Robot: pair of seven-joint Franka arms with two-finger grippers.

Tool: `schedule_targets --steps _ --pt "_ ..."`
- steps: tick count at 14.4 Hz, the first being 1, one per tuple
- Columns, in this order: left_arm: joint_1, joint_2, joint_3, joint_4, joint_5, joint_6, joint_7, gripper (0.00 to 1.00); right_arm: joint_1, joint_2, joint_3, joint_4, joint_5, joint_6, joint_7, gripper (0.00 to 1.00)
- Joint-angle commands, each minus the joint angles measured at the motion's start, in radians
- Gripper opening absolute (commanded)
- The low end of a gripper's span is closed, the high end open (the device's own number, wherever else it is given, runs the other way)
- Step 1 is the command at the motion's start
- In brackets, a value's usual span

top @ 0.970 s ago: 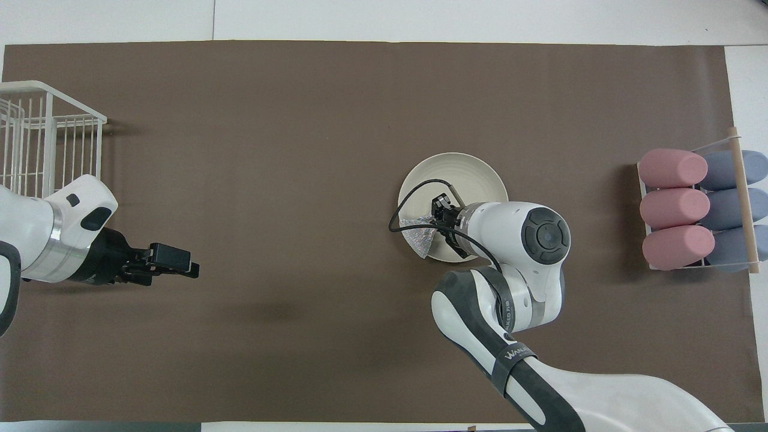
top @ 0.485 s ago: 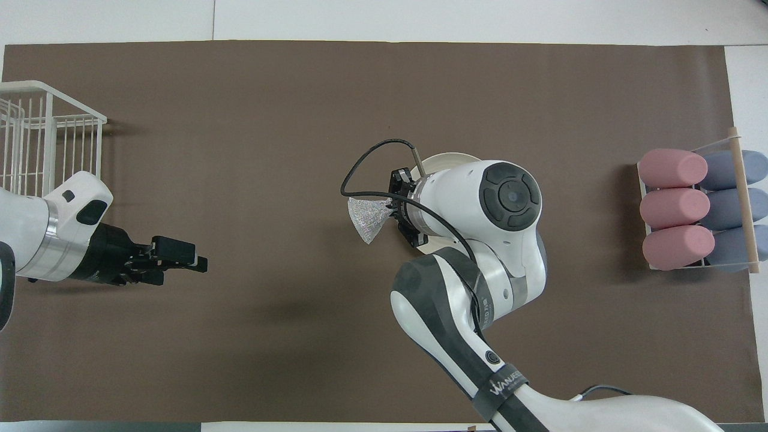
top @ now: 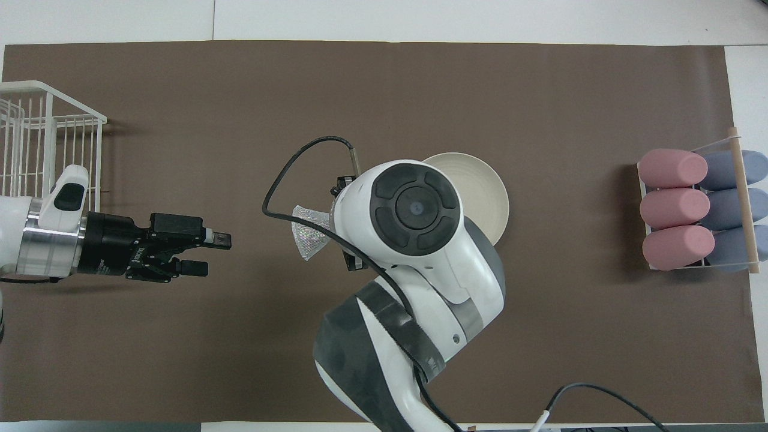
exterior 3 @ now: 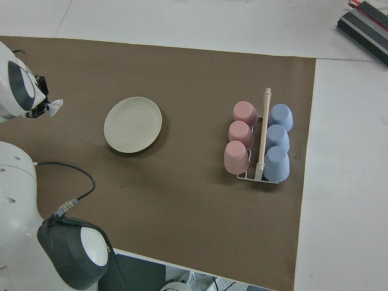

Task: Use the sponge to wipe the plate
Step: 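Lift the sponge off the plate and bring it to the left gripper, then grasp the sponge with the left gripper and open the right gripper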

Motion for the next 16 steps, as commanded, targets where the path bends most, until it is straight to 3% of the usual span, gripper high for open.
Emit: schedule_targets --steps 1,5,10,15,16 --pt "0.005 -0.020 -0.003 -0.073 -0.148 0.036 0.024 1.00 0.037 0.027 -0.004 0.033 -0.037 -0.017 0.075 0.00" --pt "-0.062 -0.015 -0.006 -0.141 -0.242 0.151 0.037 1.00 0.077 0.021 -0.004 0.032 -0.082 -0.040 0.109 0.00" --pt "-0.114 -0.001 -0.007 -0.159 -0.275 0.222 0.035 1.00 0.082 0.016 -0.004 0.033 -0.088 -0.044 0.129 0.00" --pt "-0.153 -0.007 -0.007 -0.182 -0.288 0.240 0.029 0.91 0.076 0.016 -0.002 0.032 -0.103 -0.044 0.126 0.00" --pt "-0.153 -0.007 -0.007 -0.183 -0.304 0.245 0.027 0.81 0.076 0.018 -0.002 0.033 -0.103 -0.042 0.126 0.00"
